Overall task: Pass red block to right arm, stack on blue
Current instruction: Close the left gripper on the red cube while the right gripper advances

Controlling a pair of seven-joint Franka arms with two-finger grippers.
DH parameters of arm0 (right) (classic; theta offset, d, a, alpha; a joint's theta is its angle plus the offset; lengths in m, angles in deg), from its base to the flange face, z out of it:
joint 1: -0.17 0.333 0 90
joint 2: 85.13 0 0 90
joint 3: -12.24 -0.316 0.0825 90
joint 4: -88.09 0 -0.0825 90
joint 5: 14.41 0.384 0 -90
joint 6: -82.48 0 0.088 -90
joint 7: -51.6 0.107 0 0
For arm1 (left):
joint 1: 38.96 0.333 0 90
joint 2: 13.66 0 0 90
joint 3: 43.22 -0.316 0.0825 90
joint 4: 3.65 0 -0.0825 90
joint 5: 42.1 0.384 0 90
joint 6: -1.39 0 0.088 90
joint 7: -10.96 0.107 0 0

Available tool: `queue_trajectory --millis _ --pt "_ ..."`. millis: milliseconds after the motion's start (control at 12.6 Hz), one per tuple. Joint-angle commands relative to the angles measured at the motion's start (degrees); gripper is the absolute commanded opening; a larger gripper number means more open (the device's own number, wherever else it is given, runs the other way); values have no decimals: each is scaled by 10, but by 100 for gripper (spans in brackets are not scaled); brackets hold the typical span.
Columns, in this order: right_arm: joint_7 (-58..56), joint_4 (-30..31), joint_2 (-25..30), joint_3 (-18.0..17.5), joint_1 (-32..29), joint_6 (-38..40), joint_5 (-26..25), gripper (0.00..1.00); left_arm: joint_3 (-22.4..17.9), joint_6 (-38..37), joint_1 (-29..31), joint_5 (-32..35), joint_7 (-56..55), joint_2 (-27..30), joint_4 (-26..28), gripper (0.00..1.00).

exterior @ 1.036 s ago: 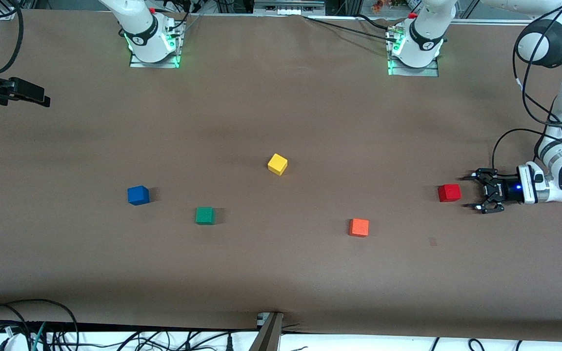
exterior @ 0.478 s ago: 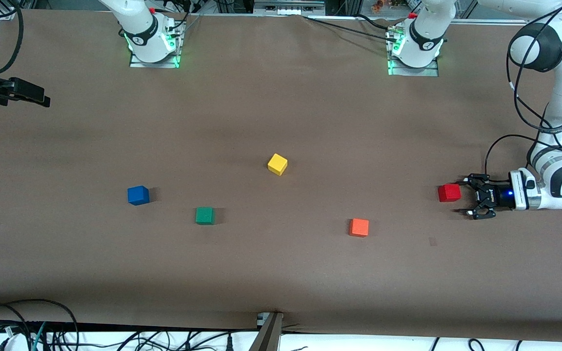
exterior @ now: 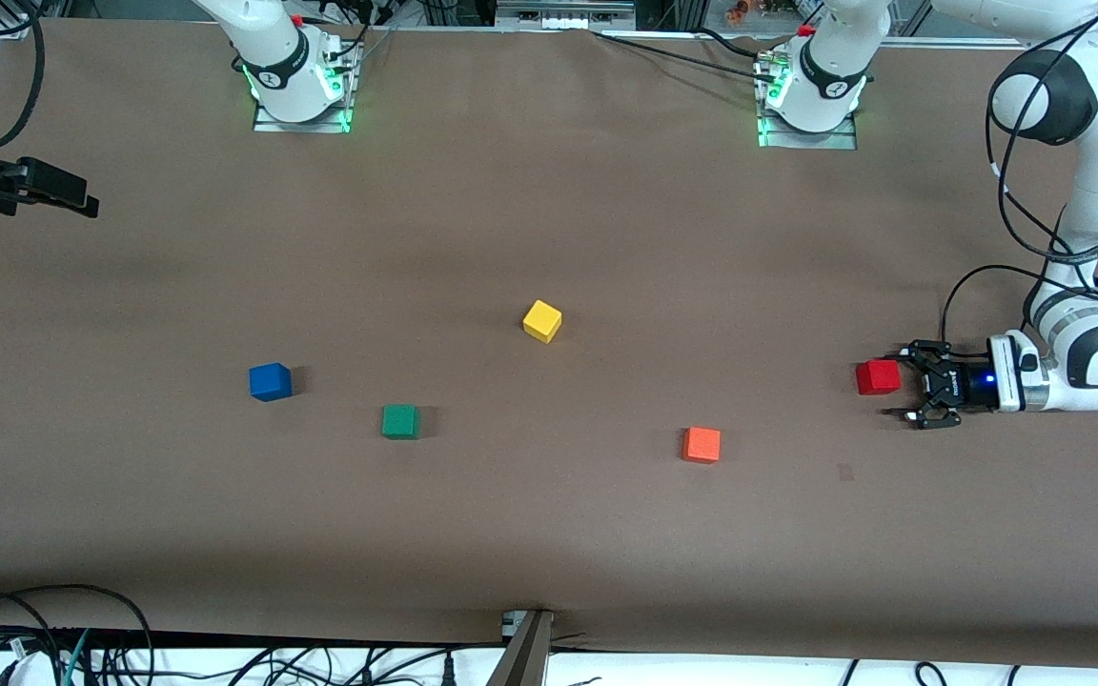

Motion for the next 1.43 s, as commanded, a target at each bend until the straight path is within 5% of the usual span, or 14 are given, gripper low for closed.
queue_trajectory --millis 0,159,398,558,637,1355 --pt "-2 -10 -10 1 -3 -5 27 100 -6 -2 -5 -10 31 -9 -15 100" --pt "-2 -11 -18 2 -3 -13 37 100 -6 -2 -6 -9 31 -9 -15 95" --pt "3 -10 -23 3 -4 -20 86 100 -8 -2 -5 -8 32 -10 -15 54" --pt "9 -10 -23 2 -2 -43 96 100 -10 -1 -5 -7 33 -10 -15 8" --pt "9 -10 -24 2 -1 -50 102 100 -10 0 -5 -7 33 -9 -15 0" --pt "-1 -10 -70 -4 13 -63 155 100 9 -14 -56 -12 23 12 -19 0"
